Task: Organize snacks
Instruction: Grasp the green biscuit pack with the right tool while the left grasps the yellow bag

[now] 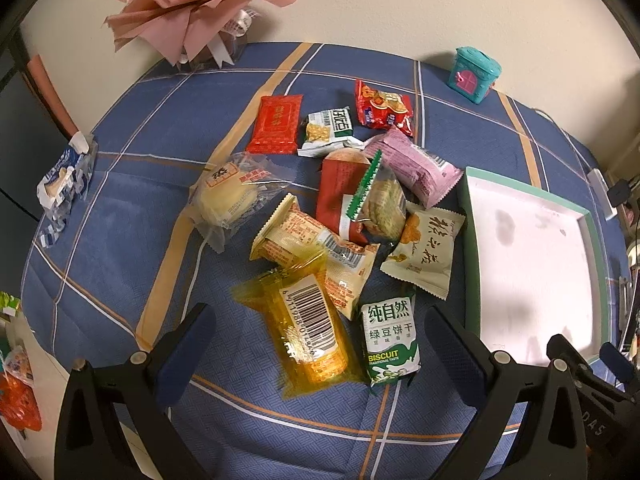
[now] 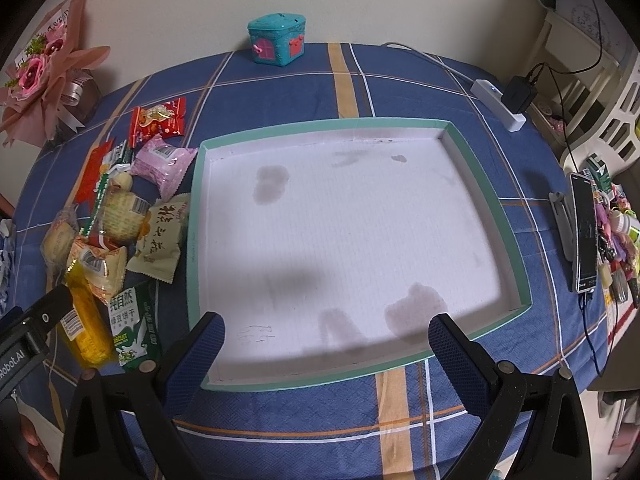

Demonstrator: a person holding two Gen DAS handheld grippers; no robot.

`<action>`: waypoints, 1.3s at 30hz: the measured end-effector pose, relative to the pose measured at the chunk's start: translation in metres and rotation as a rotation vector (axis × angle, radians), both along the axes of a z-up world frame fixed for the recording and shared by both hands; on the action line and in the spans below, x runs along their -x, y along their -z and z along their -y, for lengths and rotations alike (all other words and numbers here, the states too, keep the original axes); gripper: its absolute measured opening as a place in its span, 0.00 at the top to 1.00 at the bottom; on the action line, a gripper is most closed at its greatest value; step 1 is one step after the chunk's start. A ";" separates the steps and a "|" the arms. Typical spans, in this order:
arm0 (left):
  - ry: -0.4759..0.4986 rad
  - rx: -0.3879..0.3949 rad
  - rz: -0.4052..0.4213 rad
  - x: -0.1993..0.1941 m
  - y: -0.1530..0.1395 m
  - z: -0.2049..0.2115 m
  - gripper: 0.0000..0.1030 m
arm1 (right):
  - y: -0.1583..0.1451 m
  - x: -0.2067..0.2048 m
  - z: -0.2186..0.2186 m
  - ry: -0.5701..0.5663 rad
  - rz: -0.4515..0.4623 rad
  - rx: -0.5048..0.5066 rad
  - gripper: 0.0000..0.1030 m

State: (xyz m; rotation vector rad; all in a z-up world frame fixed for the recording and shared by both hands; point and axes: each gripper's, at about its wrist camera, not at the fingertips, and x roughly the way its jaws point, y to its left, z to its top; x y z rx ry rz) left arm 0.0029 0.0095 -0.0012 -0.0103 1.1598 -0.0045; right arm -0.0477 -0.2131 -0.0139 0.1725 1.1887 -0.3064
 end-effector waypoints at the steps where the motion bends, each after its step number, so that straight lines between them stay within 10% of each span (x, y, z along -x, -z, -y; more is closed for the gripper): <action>1: -0.014 0.009 0.000 -0.001 -0.001 -0.004 0.00 | -0.001 -0.001 -0.002 -0.006 0.005 -0.006 0.00; 18: -0.171 0.145 -0.109 -0.011 0.023 -0.051 0.00 | 0.011 -0.025 -0.114 -0.293 0.014 -0.128 0.01; 26: -0.170 0.196 -0.225 -0.017 0.051 -0.046 0.03 | 0.034 -0.035 -0.139 -0.354 -0.034 -0.139 0.22; 34: -0.171 0.253 -0.300 -0.021 0.075 -0.044 0.47 | 0.061 -0.044 -0.150 -0.369 -0.087 -0.141 0.41; 39: -0.179 0.272 -0.313 -0.019 0.086 -0.044 0.54 | 0.068 -0.046 -0.152 -0.371 -0.089 -0.113 0.48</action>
